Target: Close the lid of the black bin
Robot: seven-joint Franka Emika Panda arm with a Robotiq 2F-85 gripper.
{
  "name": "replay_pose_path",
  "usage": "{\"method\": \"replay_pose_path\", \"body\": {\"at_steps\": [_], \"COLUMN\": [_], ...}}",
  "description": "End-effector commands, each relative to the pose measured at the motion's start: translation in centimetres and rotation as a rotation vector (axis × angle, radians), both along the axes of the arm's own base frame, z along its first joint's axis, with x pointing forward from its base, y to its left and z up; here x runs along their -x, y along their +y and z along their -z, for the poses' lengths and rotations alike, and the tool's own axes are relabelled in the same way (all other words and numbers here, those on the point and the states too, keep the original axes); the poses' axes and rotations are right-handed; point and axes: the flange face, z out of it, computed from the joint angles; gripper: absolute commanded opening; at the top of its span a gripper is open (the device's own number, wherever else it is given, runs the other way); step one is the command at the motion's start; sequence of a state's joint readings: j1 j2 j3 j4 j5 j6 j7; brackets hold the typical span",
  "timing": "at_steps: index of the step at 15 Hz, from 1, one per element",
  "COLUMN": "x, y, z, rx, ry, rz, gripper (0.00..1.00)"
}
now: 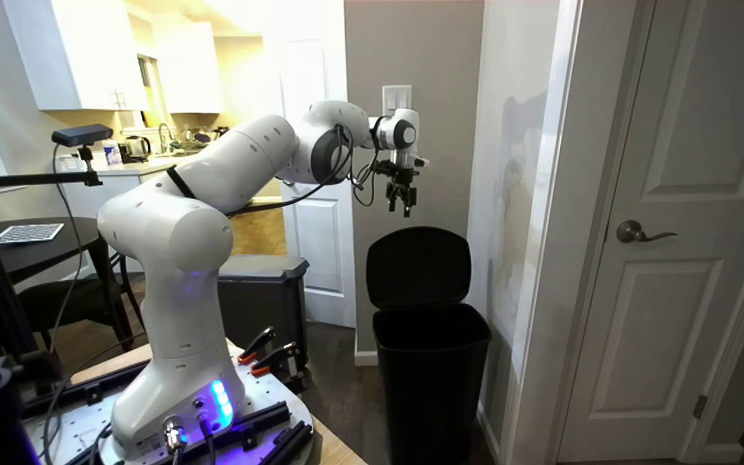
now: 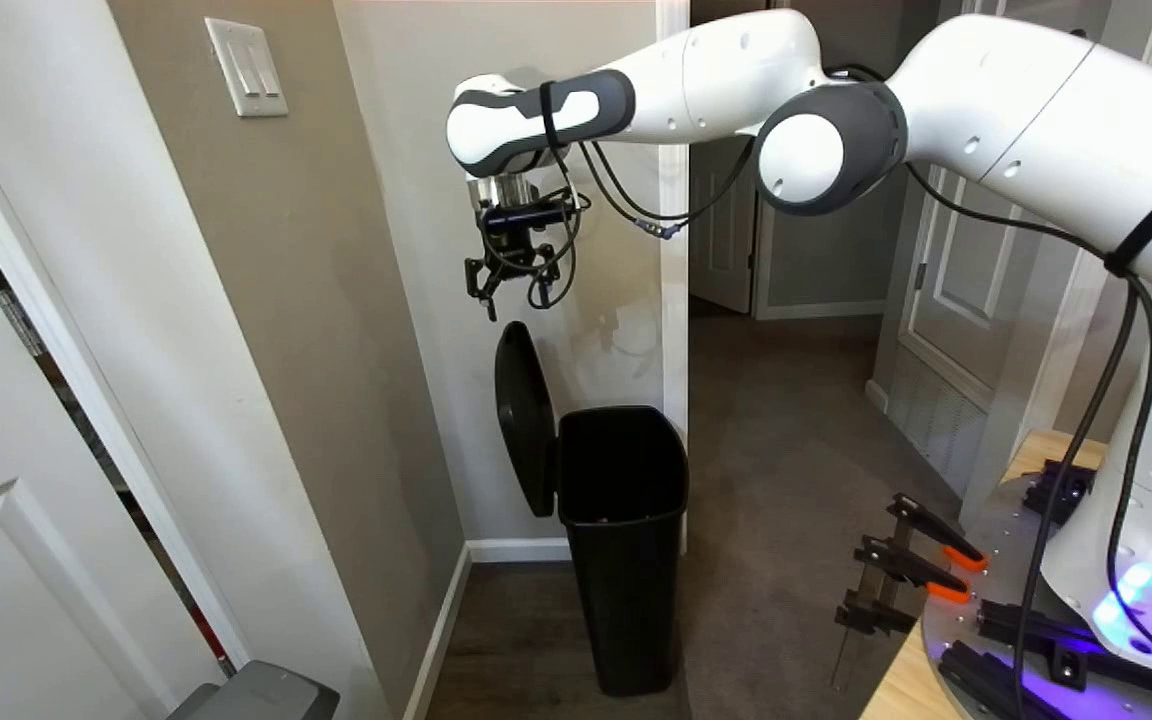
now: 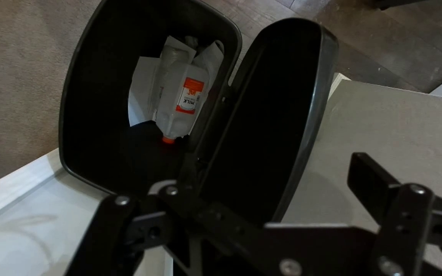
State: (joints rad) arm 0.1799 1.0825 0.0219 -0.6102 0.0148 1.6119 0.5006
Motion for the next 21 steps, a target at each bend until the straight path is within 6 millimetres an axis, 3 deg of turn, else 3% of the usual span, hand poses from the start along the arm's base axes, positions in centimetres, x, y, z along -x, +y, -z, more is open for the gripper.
{"method": "replay_pose_path", "body": {"at_steps": [1,8,14,21], "x": [-0.3,-1.1,-1.5,-1.5], "y": [0.3,1.8,3.1,2.5], "z": [1.1,5.0,7.0,8.6], "rx": [0.018,0.024,0.060,0.162], "ry": [-0.016,-0.060,-0.123,-0.157], "rz": [0.087,0.291,0.412,0.562], "gripper": [1.00,1.00,1.00,1.00]}}
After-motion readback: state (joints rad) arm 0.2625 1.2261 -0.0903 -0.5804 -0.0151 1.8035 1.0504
